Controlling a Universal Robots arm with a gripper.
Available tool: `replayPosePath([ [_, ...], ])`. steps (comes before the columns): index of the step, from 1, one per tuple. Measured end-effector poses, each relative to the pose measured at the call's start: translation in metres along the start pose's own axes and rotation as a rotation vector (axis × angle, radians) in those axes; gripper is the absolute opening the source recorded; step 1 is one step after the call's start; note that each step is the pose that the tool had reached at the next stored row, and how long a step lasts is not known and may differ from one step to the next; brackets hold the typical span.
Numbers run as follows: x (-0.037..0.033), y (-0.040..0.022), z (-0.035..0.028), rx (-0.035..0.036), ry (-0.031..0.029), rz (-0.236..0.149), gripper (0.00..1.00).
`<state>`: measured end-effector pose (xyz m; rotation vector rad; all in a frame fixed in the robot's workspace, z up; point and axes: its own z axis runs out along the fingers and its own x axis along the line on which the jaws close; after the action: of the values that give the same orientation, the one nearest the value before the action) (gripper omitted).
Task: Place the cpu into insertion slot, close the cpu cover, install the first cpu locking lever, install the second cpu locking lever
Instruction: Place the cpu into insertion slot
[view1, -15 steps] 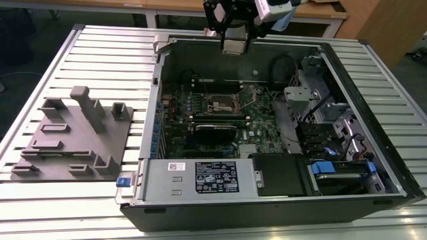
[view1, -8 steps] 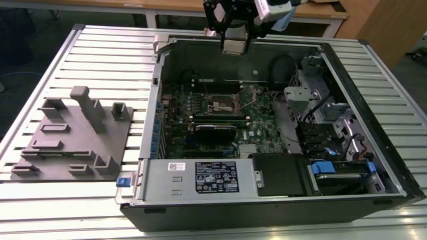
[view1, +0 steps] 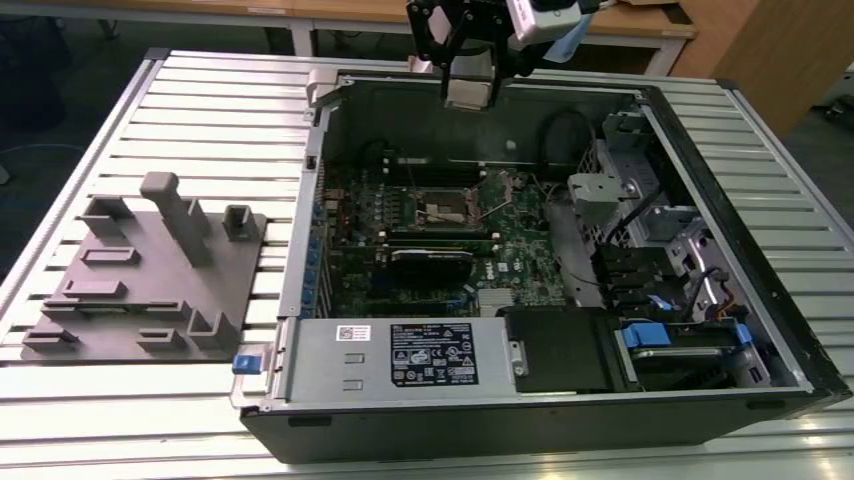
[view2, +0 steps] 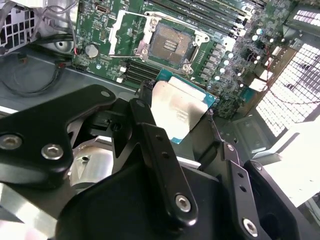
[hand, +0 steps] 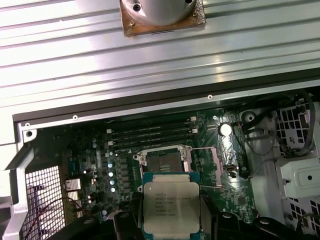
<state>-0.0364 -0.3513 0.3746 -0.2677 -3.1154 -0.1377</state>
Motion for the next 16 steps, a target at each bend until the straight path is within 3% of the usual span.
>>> replayPosePath([
  [16, 0.0, 0.0, 0.0, -0.0003, -0.0014, 0.015, 0.54],
])
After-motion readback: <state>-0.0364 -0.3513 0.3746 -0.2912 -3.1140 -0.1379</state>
